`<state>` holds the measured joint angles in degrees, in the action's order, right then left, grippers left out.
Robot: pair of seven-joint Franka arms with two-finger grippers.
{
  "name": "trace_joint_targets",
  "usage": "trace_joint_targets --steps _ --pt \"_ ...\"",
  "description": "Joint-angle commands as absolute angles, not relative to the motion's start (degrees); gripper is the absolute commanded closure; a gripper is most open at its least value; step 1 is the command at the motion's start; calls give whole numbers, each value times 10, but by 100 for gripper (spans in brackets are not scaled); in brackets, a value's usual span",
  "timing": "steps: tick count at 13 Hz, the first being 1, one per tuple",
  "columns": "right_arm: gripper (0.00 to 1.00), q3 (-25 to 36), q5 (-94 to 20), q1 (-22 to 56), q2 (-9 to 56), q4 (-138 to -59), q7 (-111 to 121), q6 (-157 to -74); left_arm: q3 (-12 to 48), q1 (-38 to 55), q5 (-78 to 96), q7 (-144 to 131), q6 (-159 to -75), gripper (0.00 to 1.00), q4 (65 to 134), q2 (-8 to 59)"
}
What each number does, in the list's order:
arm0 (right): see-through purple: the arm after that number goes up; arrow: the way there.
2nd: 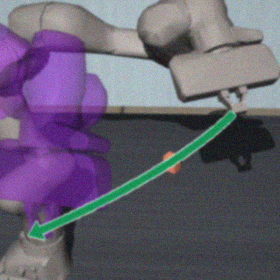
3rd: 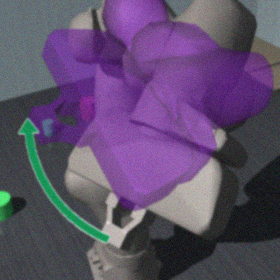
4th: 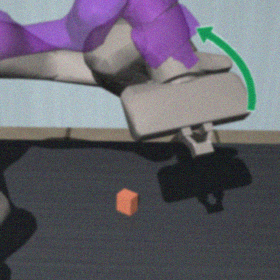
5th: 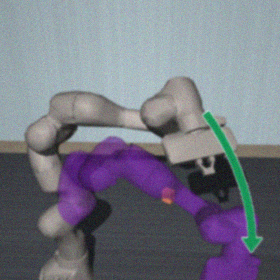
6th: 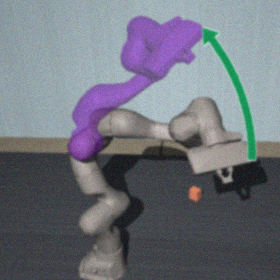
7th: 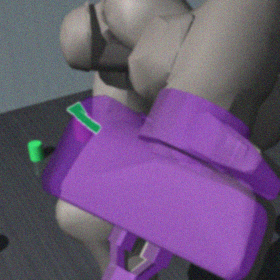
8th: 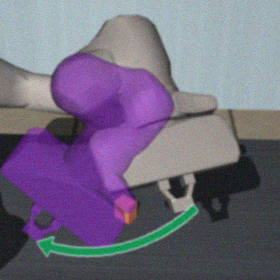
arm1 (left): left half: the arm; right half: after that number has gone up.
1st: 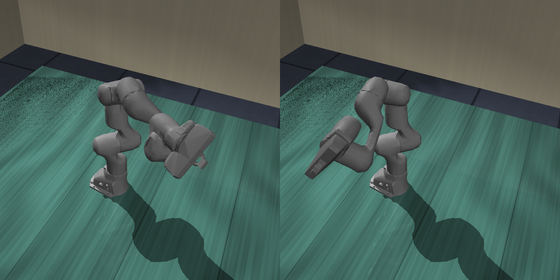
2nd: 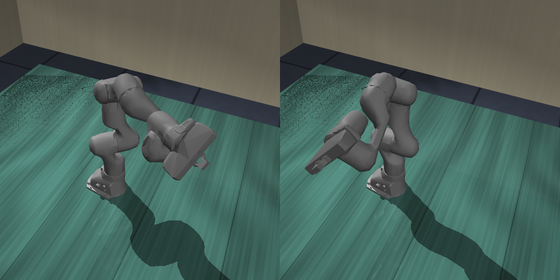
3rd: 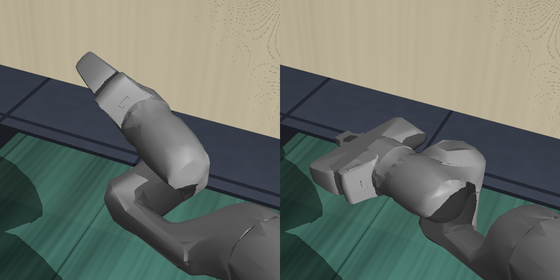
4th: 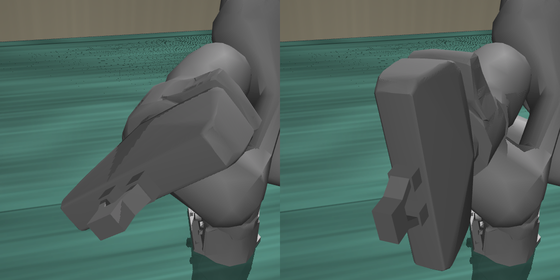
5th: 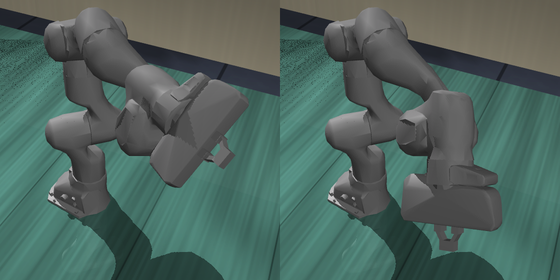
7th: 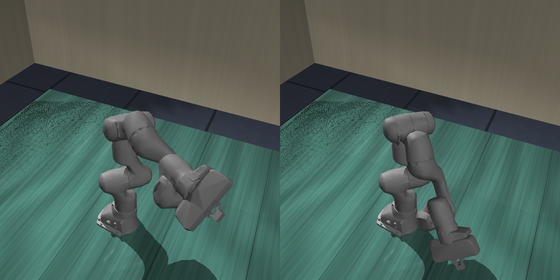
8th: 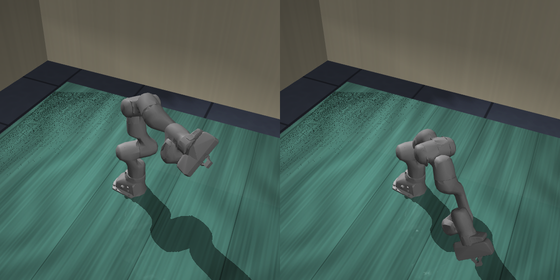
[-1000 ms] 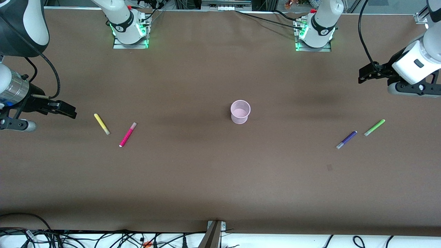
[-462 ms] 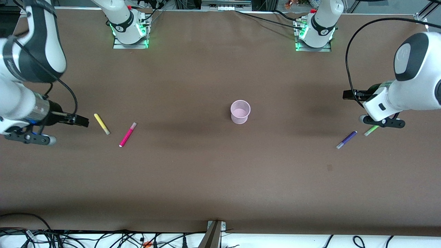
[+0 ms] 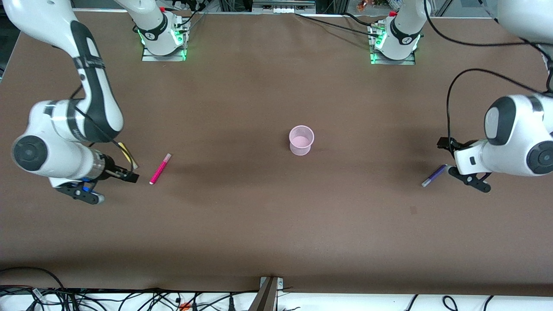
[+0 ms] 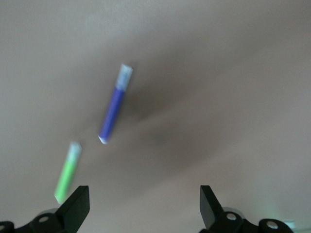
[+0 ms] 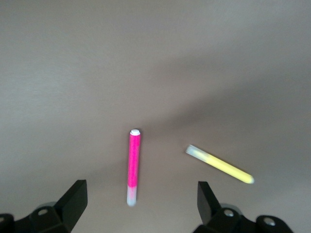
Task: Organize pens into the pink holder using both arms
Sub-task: 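Lower both grippers onto the pink and blue markers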
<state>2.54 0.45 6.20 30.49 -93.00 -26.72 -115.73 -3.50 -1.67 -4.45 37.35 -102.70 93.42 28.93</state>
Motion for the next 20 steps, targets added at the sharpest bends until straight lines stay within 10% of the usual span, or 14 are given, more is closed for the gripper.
trace_joint_targets --steps 1,10,13,18,20 --pt "1 26 0 69 308 -982 -308 -1213 -32 -46 -54 474 -1093 0 918 347" --pt "7 25 -3 77 341 -1048 -364 -1327 -19 -90 -43 630 -1281 0 1060 352" --pt "29 25 -4 80 351 -1051 -366 -1334 -1 -116 -43 690 -1325 0 1069 356" --pt "33 24 -4 80 359 -1051 -366 -1346 4 -123 -43 717 -1339 88 1067 367" --pt "41 24 -4 80 362 -1051 -366 -1351 13 -123 -42 716 -1332 100 1067 367"
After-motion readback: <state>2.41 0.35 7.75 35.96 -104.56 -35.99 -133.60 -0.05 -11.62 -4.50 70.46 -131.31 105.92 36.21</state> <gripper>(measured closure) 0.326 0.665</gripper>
